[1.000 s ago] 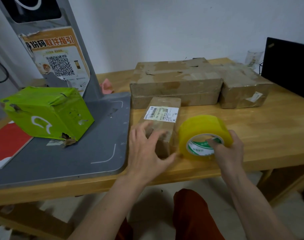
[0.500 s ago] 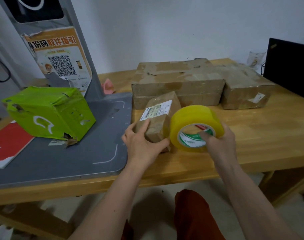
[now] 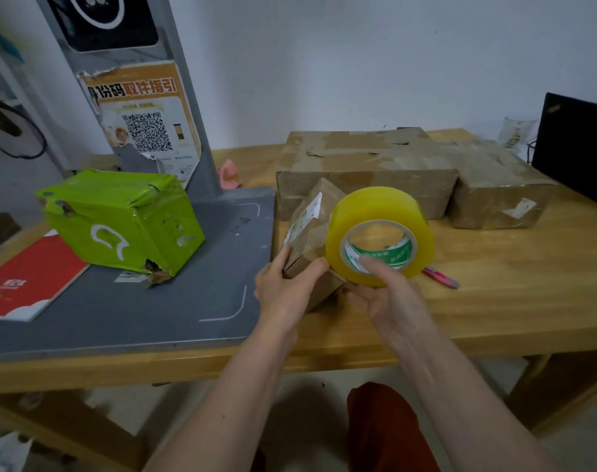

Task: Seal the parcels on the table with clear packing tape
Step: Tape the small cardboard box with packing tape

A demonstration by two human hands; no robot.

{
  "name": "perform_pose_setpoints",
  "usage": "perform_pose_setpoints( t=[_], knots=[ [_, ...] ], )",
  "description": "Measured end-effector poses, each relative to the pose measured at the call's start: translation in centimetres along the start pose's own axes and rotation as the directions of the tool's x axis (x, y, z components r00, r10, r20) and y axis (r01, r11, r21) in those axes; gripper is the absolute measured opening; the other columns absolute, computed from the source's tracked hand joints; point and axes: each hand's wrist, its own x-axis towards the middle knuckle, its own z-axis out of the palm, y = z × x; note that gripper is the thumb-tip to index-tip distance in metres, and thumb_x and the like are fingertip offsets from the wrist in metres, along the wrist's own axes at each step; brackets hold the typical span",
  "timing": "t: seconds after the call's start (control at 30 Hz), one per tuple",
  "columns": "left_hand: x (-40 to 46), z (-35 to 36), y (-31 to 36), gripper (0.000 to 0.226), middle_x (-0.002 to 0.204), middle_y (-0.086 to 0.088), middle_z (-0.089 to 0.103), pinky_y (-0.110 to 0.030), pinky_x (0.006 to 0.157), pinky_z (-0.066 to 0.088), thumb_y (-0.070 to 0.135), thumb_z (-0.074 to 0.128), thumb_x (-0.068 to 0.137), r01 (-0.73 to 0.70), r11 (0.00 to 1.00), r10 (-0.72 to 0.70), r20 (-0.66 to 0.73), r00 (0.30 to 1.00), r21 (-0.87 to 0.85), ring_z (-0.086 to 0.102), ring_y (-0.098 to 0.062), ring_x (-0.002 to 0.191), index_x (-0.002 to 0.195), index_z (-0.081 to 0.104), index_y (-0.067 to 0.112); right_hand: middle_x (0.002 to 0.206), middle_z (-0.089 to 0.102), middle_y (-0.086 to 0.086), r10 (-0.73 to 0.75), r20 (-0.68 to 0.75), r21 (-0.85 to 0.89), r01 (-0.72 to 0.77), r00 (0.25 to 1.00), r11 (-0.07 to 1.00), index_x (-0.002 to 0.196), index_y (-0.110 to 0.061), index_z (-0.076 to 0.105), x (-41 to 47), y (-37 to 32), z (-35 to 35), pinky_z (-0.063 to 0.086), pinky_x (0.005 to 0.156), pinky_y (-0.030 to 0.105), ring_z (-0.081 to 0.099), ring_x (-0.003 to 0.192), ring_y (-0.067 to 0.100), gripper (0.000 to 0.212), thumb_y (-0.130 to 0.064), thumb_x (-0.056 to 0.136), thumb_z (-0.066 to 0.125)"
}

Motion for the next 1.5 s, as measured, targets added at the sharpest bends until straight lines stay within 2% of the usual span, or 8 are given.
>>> perform_pose_setpoints(
  t=[0.13, 0.3, 0.43, 0.6, 0.7, 0.87, 1.07, 1.5],
  knots=[
    [-0.4, 0.0, 0.0, 0.103, 0.143, 0.005, 0.048, -0.049, 0.105, 0.046, 0.069, 0.08, 0.042, 0.028, 0.997, -0.028, 0.004, 1.0, -0.067, 0.049, -0.023, 0.13, 0.138, 0.05, 0.048, 0.11, 0.073, 0.009, 0.087, 0.012, -0.04, -0.086, 0.996, 0.995, 0.113, -0.018, 0.065, 0.2, -0.6, 0.8, 0.052, 0.078, 0.045, 0.067, 0.105, 0.031, 0.025, -0.021, 0.089, 0.064],
    [-1.3, -0.3, 0.3, 0.082, 0.141, 0.006, 0.054, -0.038, 0.104, 0.044, 0.069, 0.07, 0.064, 0.026, 0.999, -0.019, 0.134, 0.991, -0.048, 0.049, -0.019, 0.128, 0.139, 0.052, 0.039, 0.118, 0.067, 0.001, -0.027, -0.05, -0.113, 0.022, 0.998, 0.993, 0.128, -0.022, 0.056, 0.6, -1.2, 1.6, 0.05, 0.091, 0.054, 0.061, 0.111, 0.024, 0.045, -0.023, 0.085, 0.072],
    [-1.1, -1.3, 1.4, 0.035, 0.123, 0.011, 0.061, -0.021, 0.073, 0.04, 0.044, 0.059, 0.092, -0.049, 0.987, 0.009, 0.251, 0.968, 0.154, 0.053, -0.008, 0.11, 0.124, 0.059, 0.032, 0.123, 0.067, 0.007, -0.035, -0.015, -0.154, 0.032, 0.999, 0.987, 0.132, -0.017, 0.054, 1.0, -1.7, 1.5, 0.047, 0.099, 0.059, 0.063, 0.114, 0.032, 0.053, -0.023, 0.084, 0.074],
    [-2.0, -0.1, -0.1, 0.115, 0.148, 0.01, 0.041, -0.031, 0.111, 0.038, 0.04, 0.085, 0.06, -0.252, 0.928, 0.231, 0.109, 0.967, 0.274, 0.038, -0.009, 0.136, 0.154, 0.02, 0.033, 0.111, 0.072, 0.006, -0.052, 0.035, -0.307, 0.06, 0.998, 0.95, 0.12, -0.016, 0.064, 0.9, -2.1, 1.8, 0.049, 0.097, 0.05, 0.066, 0.108, 0.03, 0.045, -0.016, 0.078, 0.078],
    [-2.7, 1.0, -1.2, 0.135, 0.152, 0.004, 0.028, -0.018, 0.108, 0.022, 0.034, 0.095, 0.059, -0.304, 0.909, 0.339, -0.083, 0.937, 0.284, 0.024, -0.008, 0.141, 0.157, 0.002, 0.025, 0.106, 0.074, 0.01, -0.053, 0.109, -0.35, 0.089, 0.993, 0.933, 0.113, -0.009, 0.069, 0.6, -1.4, 2.6, 0.052, 0.093, 0.047, 0.067, 0.107, 0.03, 0.035, -0.008, 0.078, 0.076],
    [-2.4, 2.2, -1.8, 0.136, 0.146, 0.016, 0.025, -0.015, 0.108, 0.019, 0.027, 0.095, 0.06, -0.315, 0.91, 0.371, -0.191, 0.909, 0.272, 0.02, 0.005, 0.136, 0.157, 0.0, 0.024, 0.105, 0.074, 0.002, -0.097, 0.105, -0.443, 0.134, 0.99, 0.887, 0.116, -0.018, 0.065, 0.8, -1.4, 3.4, 0.053, 0.093, 0.046, 0.067, 0.105, 0.022, 0.039, -0.017, 0.079, 0.078],
    [-1.7, 2.1, -1.8, 0.127, 0.156, 0.0, 0.036, -0.038, 0.113, 0.035, 0.021, 0.092, 0.064, -0.255, 0.902, 0.348, -0.237, 0.907, 0.349, 0.036, -0.021, 0.143, 0.156, 0.005, 0.029, 0.108, 0.071, 0.003, -0.132, 0.054, -0.441, 0.142, 0.99, 0.886, 0.117, -0.025, 0.059, 1.2, -1.4, 4.2, 0.059, 0.083, 0.043, 0.068, 0.101, 0.022, 0.035, -0.014, 0.085, 0.064],
    [-1.5, 1.2, -1.5, 0.11, 0.136, -0.007, 0.056, -0.038, 0.103, 0.041, 0.035, 0.088, 0.068, -0.205, 0.927, 0.292, -0.26, 0.921, 0.314, 0.051, -0.027, 0.126, 0.152, 0.018, 0.025, 0.121, 0.062, 0.014, -0.132, 0.005, -0.161, 0.131, 0.991, 0.978, 0.134, -0.014, 0.048, 1.0, -2.5, 3.0, 0.059, 0.071, 0.053, 0.071, 0.095, 0.032, 0.043, -0.003, 0.093, 0.052]
  ],
)
